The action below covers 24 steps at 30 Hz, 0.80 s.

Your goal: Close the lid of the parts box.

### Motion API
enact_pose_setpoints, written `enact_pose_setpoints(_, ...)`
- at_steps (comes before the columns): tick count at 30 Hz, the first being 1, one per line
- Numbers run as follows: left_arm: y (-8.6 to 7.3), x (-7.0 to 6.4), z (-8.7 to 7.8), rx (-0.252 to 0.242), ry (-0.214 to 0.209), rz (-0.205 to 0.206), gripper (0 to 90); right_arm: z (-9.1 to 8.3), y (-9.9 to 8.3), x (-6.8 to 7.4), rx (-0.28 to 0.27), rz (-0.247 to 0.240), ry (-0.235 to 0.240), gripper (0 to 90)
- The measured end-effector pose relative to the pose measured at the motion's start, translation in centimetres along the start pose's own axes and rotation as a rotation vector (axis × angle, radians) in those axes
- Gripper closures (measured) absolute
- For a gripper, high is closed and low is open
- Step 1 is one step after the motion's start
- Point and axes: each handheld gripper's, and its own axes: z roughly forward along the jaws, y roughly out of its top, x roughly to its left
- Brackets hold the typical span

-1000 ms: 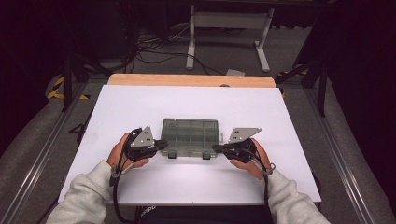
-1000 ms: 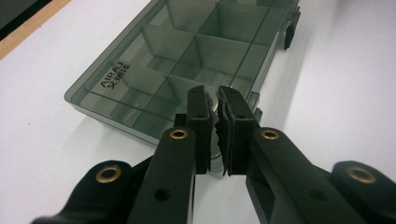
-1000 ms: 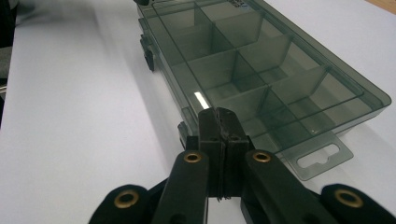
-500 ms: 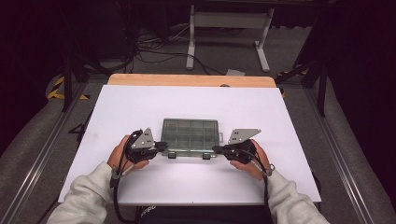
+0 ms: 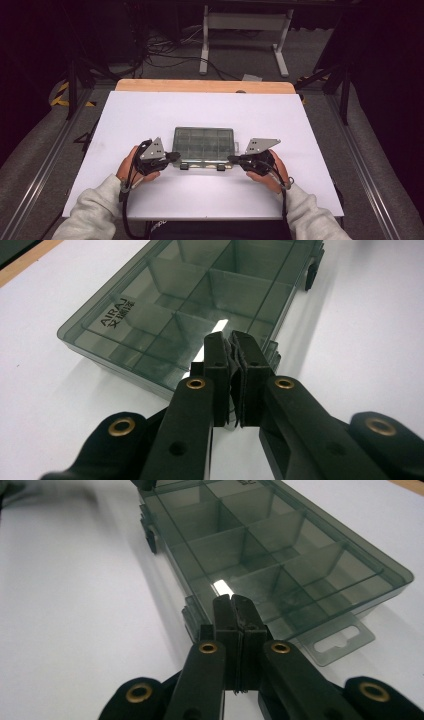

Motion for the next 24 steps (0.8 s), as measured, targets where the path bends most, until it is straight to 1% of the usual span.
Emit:
enact_pose_setpoints(3,0.01,-0.03,0.00,0.001,0.004,0.001,86.6,0.00,-0.05,-0.11,-0.004,0.010,0.007,90.0)
enact_pose_setpoints(5,0.03,-0.05,0.05,0.000,0.015,0.003,86.6,-0.01,-0.21,-0.26,-0.015,0.024,0.015,90.0)
enact_pose_setpoints(6,0.00,0.02,0.08,-0.003,0.011,-0.002,86.6,0.01,-0.16,-0.18,-0.012,0.016,0.002,90.0)
enact_pose_setpoints(7,0.00,0.02,0.08,-0.003,0.011,-0.002,86.6,0.01,-0.16,-0.18,-0.012,0.016,0.002,90.0)
enact_pose_setpoints(8,-0.05,0.08,0.11,-0.009,0.009,-0.011,86.6,0.03,-0.09,-0.09,-0.009,0.006,-0.008,90.0)
enact_pose_setpoints(11,-0.10,0.15,0.13,-0.014,0.015,-0.016,86.5,0.05,0.03,0.00,-0.002,-0.005,-0.026,90.0)
enact_pose_setpoints(13,-0.09,0.14,0.14,-0.013,0.029,-0.014,86.4,0.04,0.02,-0.01,-0.002,-0.005,-0.029,90.0)
enact_pose_setpoints(14,-0.12,0.18,0.13,-0.015,0.029,-0.018,85.9,-0.01,0.06,0.01,0.003,-0.013,-0.045,90.0)
enact_pose_setpoints(16,-0.14,0.19,0.12,-0.017,0.031,-0.018,84.7,-0.05,0.08,0.04,0.005,-0.016,-0.055,90.0)
enact_pose_setpoints(24,-0.04,0.19,0.00,-0.026,0.047,-0.006,83.8,-0.02,0.25,0.23,0.004,-0.033,-0.070,90.0)
